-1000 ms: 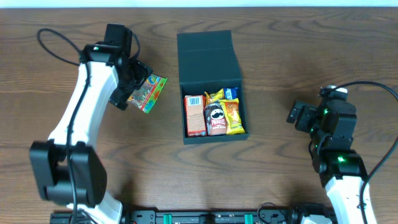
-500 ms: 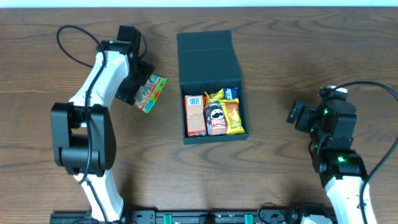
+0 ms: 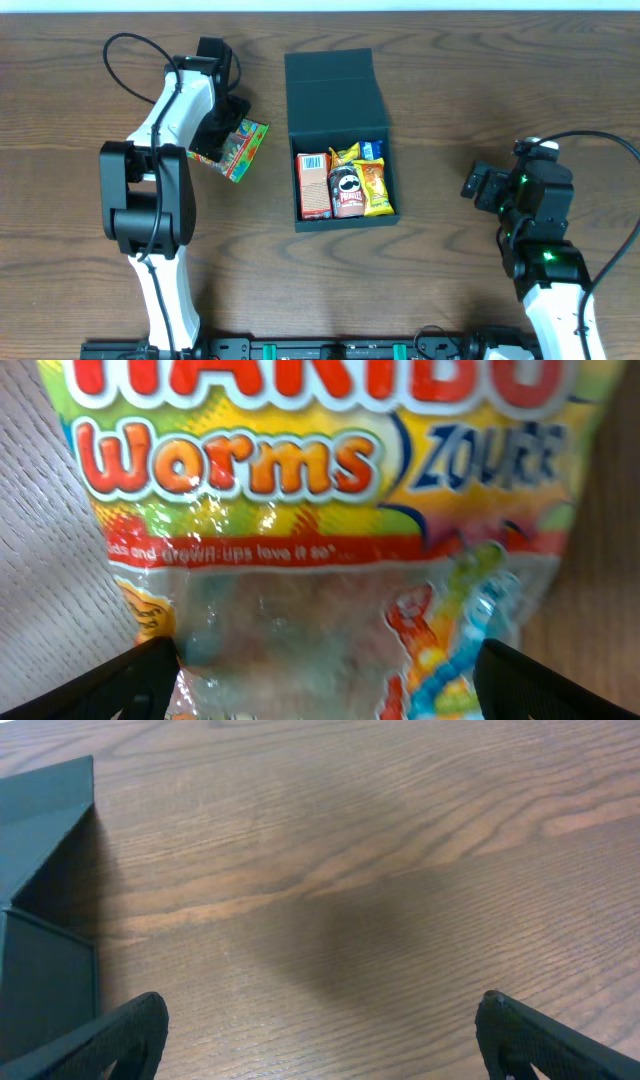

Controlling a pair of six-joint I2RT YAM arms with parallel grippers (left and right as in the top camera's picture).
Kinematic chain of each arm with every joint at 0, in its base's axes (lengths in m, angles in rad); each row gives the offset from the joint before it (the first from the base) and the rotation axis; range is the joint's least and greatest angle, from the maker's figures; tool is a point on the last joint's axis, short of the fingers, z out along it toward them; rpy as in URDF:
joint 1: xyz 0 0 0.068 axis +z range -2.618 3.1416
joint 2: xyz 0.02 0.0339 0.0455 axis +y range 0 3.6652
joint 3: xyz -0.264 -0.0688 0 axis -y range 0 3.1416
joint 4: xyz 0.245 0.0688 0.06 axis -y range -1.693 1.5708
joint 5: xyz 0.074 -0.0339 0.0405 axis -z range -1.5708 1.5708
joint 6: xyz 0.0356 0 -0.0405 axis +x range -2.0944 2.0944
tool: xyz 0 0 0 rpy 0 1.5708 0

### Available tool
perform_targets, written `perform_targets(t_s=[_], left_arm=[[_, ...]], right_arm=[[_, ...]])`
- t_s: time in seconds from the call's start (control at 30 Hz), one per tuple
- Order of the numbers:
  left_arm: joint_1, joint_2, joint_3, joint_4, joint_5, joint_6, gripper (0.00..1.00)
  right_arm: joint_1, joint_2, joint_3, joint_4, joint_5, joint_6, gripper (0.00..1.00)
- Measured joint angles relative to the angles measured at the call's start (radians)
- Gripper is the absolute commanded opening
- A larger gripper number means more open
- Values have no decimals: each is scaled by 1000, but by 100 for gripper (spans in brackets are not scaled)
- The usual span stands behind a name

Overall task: Pack container
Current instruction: 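Close the left gripper on the Haribo bag's top edge and lift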

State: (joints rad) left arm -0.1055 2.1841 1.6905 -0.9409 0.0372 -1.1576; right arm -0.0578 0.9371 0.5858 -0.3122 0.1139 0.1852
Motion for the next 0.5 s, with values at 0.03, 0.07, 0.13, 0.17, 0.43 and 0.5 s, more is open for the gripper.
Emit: perform_targets(t_s=[0.03, 0.07, 0.13, 0.17, 0.43, 0.5], left_arm=[[2, 5, 0, -4, -5, -2, 96], [3, 9, 0, -8, -11, -5, 96], [6, 18, 1, -19, -23, -7, 96], [7, 23, 1, -23, -26, -10, 96], [6, 42, 14, -20, -38, -14, 82], [5, 45, 16, -19, -41, -14, 64]], right_arm=[[0, 0, 0, 0, 0, 0, 99], [0, 0, 0, 0, 0, 0, 99], [0, 0, 0, 0, 0, 0, 99], [0, 0, 0, 0, 0, 0, 99], [0, 1, 0, 0, 0, 0, 99], [0, 1, 0, 0, 0, 0, 99]])
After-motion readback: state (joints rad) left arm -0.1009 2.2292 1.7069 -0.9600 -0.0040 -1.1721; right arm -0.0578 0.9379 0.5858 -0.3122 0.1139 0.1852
